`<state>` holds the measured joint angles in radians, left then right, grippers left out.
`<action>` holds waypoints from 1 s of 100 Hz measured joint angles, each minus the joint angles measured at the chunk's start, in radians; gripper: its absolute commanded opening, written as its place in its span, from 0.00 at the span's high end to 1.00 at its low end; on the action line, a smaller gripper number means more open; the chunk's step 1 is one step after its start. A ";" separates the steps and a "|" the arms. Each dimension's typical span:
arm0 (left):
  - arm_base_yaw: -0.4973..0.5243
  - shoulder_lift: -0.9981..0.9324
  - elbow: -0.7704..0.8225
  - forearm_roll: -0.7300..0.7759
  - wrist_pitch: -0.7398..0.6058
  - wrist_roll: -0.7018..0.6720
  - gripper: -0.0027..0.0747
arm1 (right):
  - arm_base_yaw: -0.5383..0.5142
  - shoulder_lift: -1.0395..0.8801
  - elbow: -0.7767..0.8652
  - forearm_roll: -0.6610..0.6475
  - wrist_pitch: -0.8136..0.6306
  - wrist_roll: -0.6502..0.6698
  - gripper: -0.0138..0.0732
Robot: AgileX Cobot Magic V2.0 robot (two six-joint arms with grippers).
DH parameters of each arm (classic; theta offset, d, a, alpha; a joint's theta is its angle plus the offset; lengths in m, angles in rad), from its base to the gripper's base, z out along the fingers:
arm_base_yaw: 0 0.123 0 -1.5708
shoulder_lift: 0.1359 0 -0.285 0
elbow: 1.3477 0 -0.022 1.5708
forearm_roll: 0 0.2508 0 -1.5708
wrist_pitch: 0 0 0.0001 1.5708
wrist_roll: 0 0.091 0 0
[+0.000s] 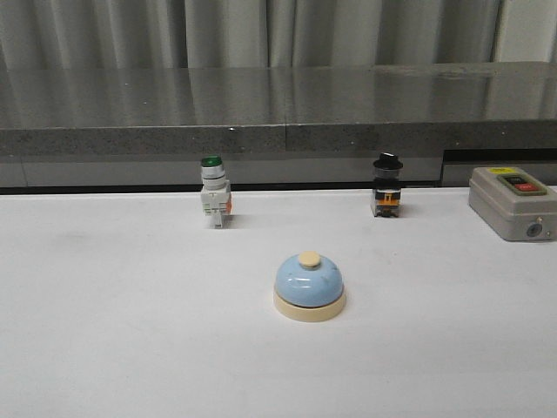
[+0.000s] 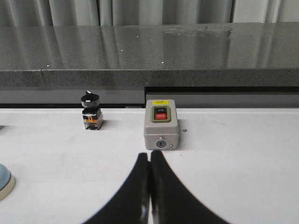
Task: Place and press bell with both arms
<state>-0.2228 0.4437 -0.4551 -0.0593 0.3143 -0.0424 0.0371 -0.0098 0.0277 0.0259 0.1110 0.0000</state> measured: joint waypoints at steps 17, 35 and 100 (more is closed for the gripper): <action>0.001 -0.037 0.042 0.075 -0.061 0.000 0.99 | 0.000 0.000 0.000 0.000 0.000 0.000 0.91; 0.063 -0.144 0.146 0.097 -0.086 0.000 0.99 | 0.000 0.000 0.000 0.000 0.000 0.000 0.91; 0.199 -0.448 0.456 0.110 -0.198 0.000 0.99 | 0.000 0.000 0.000 0.000 0.000 0.000 0.91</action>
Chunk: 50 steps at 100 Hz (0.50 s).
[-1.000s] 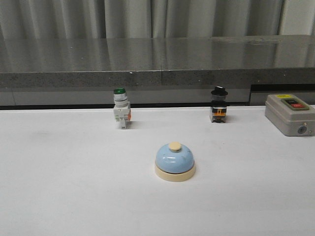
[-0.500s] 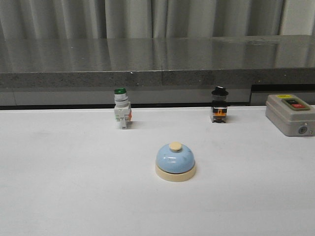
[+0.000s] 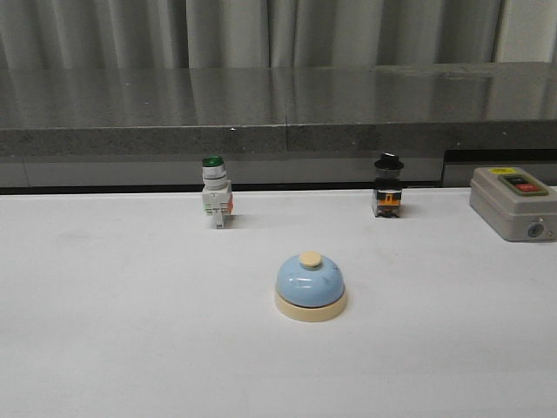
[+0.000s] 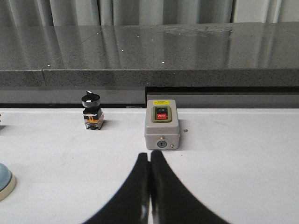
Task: Place and press bell with both arms
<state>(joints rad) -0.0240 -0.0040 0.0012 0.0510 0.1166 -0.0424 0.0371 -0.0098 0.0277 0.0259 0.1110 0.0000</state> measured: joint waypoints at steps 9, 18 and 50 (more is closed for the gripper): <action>0.000 0.000 0.000 0.000 -0.021 0.000 0.99 | 0.000 0.000 0.000 0.000 0.000 0.000 0.91; 0.000 0.000 0.000 0.000 -0.025 0.000 0.99 | 0.000 0.000 0.000 0.000 0.000 0.000 0.91; 0.000 0.000 0.000 0.000 -0.025 0.000 0.99 | 0.000 0.000 0.000 0.000 0.000 0.000 0.91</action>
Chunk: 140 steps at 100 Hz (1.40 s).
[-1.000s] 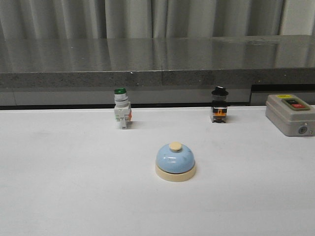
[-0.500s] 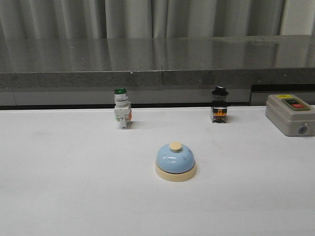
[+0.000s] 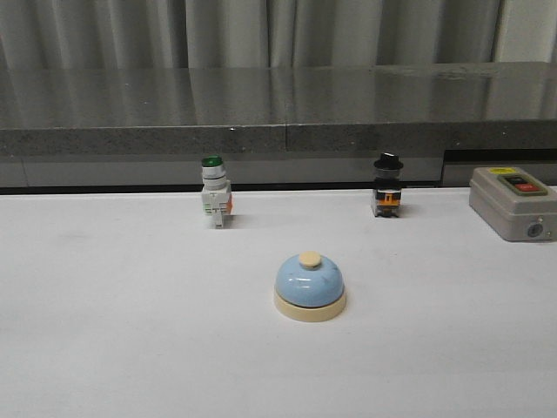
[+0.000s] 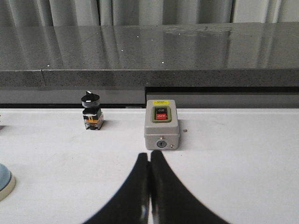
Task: Place and press bell with both arms
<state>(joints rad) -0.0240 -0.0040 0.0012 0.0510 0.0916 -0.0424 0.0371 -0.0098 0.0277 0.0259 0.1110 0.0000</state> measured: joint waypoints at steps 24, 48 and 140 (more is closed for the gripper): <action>0.000 0.000 0.000 0.000 0.000 0.000 0.99 | 0.000 0.000 0.000 0.000 0.000 0.000 0.91; 0.000 0.000 0.000 0.000 0.000 0.000 0.99 | 0.000 0.000 0.000 0.000 0.000 0.000 0.91; 0.000 0.000 0.000 0.000 -0.001 0.000 0.99 | 0.000 0.653 -0.737 0.000 0.566 0.000 0.91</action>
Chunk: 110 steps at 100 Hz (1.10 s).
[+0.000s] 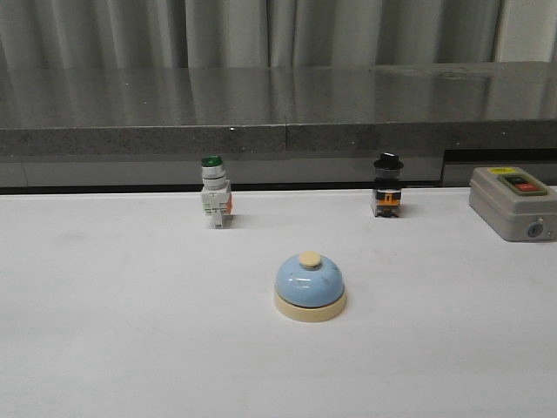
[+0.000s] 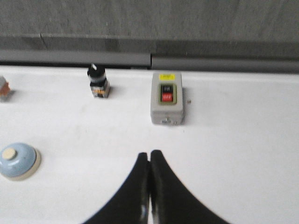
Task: Place and press bell with both arms
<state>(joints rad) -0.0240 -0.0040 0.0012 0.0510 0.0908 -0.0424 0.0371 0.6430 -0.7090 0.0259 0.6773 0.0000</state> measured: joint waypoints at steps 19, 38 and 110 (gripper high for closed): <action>0.000 0.000 0.000 0.000 0.000 0.000 0.99 | 0.000 0.184 -0.072 0.000 0.089 0.000 0.91; 0.000 0.000 0.000 0.000 0.000 0.000 0.99 | 0.000 0.285 -0.073 0.016 0.107 0.000 0.91; 0.000 0.000 0.000 0.000 0.000 0.000 0.99 | 0.352 0.755 -0.285 0.123 0.008 -0.060 0.91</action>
<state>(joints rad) -0.0240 -0.0040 0.0012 0.0510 0.0908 -0.0424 0.3890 1.3977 -0.9940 0.1494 0.6855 -0.0604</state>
